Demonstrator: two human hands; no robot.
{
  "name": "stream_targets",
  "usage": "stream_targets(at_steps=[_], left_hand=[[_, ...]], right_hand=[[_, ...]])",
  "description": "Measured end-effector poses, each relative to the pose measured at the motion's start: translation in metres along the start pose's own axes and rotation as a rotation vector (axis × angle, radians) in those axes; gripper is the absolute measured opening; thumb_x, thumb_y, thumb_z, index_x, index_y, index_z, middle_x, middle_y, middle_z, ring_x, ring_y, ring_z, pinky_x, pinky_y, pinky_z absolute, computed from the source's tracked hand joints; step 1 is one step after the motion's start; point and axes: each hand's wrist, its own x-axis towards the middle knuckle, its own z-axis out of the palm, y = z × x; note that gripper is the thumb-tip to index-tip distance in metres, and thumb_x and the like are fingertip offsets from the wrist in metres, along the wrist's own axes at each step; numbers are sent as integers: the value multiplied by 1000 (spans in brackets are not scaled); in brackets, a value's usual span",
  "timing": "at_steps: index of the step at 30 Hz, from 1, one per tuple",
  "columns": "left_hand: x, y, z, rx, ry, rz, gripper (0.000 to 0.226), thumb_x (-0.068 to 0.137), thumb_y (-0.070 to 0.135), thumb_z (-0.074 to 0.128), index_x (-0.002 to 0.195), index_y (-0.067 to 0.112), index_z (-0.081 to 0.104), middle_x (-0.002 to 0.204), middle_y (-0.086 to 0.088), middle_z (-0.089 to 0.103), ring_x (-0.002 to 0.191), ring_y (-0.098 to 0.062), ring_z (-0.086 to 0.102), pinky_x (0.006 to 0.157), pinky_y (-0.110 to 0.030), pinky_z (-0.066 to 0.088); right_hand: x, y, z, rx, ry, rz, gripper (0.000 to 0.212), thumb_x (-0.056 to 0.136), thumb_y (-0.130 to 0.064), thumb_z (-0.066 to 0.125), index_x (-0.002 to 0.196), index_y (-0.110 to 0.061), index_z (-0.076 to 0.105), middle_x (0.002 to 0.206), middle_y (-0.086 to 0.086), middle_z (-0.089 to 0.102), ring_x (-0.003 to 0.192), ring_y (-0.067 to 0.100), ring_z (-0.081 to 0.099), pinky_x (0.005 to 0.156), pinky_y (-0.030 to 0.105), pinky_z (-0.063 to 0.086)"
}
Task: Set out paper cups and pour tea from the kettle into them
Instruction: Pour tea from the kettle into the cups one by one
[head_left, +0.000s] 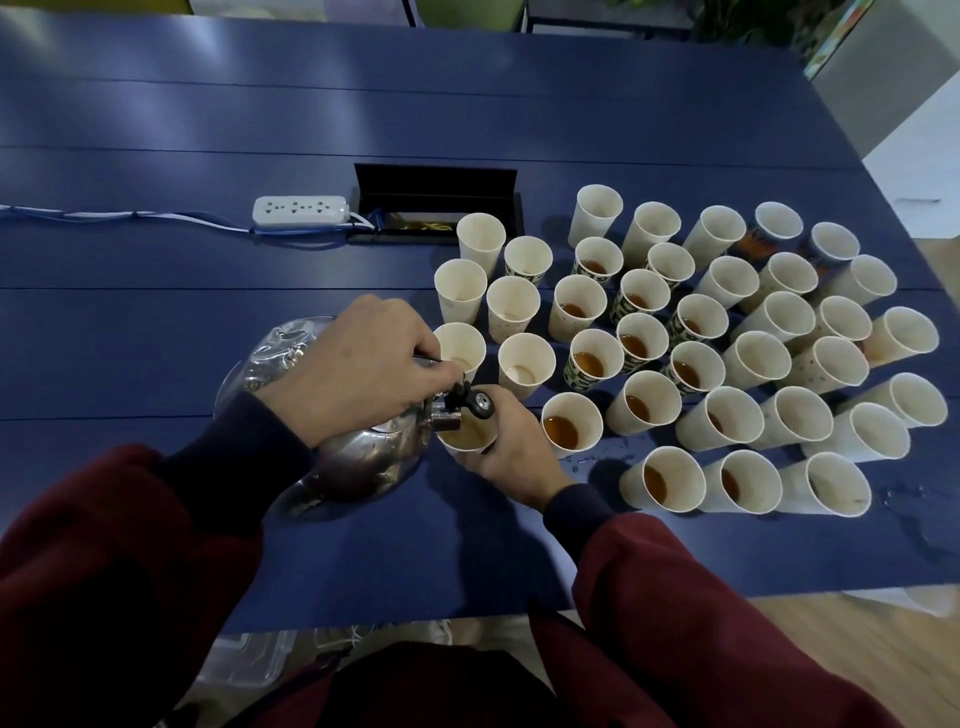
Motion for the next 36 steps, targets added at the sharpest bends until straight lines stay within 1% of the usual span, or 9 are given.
stream_targets(at_steps=[8, 16, 19, 23, 26, 29, 32, 34, 36], left_hand=[[2, -2, -4, 17, 9, 2, 52, 76, 53, 52, 61, 6, 69, 52, -14, 47, 51, -22, 30, 64, -44, 46], [0, -4, -3, 36, -6, 7, 53, 77, 53, 51, 60, 6, 67, 52, -14, 45, 51, -22, 30, 60, -44, 45], [-1, -5, -5, 8, -11, 6, 45, 82, 48, 61, 58, 11, 69, 48, -8, 46, 49, -20, 36, 59, -42, 46], [-2, -6, -8, -36, -12, 1, 40, 84, 42, 69, 54, 16, 67, 41, 0, 42, 52, -9, 44, 53, -35, 41], [-2, -8, -12, -78, 10, -10, 40, 84, 38, 71, 51, 18, 65, 41, 0, 43, 49, -14, 41, 52, -31, 36], [-3, -10, -17, -128, 33, -48, 30, 84, 35, 74, 62, 16, 75, 47, -1, 55, 52, -16, 45, 55, -26, 38], [-3, -13, -24, -174, 69, -83, 25, 83, 32, 75, 64, 16, 77, 48, 7, 59, 60, -12, 54, 53, -13, 34], [-3, -13, -31, -230, 95, -113, 26, 83, 28, 74, 61, 14, 75, 50, 3, 62, 61, -15, 57, 54, -17, 37], [0, -10, -37, -297, 116, -133, 28, 84, 26, 72, 59, 15, 74, 52, -7, 64, 52, -17, 55, 52, -20, 39]], right_hand=[[1, -1, 0, -11, -6, 16, 56, 75, -25, 85, 122, -22, 55, 117, -2, 61, 104, 14, 59, 89, 35, 51], [-2, -3, -2, -13, -33, 25, 64, 73, -23, 86, 128, -25, 52, 123, -4, 60, 110, 13, 59, 94, 31, 50], [-3, -5, -3, -12, -46, 40, 67, 73, -22, 86, 130, -26, 51, 125, -4, 60, 112, 12, 58, 95, 28, 49], [-4, -8, -5, -5, -49, 57, 72, 72, -19, 85, 134, -26, 48, 129, -4, 60, 116, 12, 58, 96, 26, 47], [-3, -10, -7, -22, -79, 83, 82, 73, -16, 84, 143, -22, 42, 138, 0, 56, 124, 16, 55, 102, 30, 45], [-2, -11, -16, -93, -80, 129, 86, 74, -14, 80, 149, -11, 38, 146, 9, 50, 133, 23, 50, 108, 36, 43], [0, -19, -33, -224, 68, 89, 63, 77, 2, 68, 137, -3, 53, 134, 17, 58, 123, 32, 56, 102, 29, 42], [3, -24, -47, -286, 225, 31, 46, 75, 4, 62, 121, -3, 64, 118, 16, 64, 107, 32, 61, 93, 35, 48], [9, -26, -61, -341, 302, 20, 39, 77, -2, 65, 116, -5, 66, 113, 12, 64, 101, 31, 61, 84, 42, 51]])
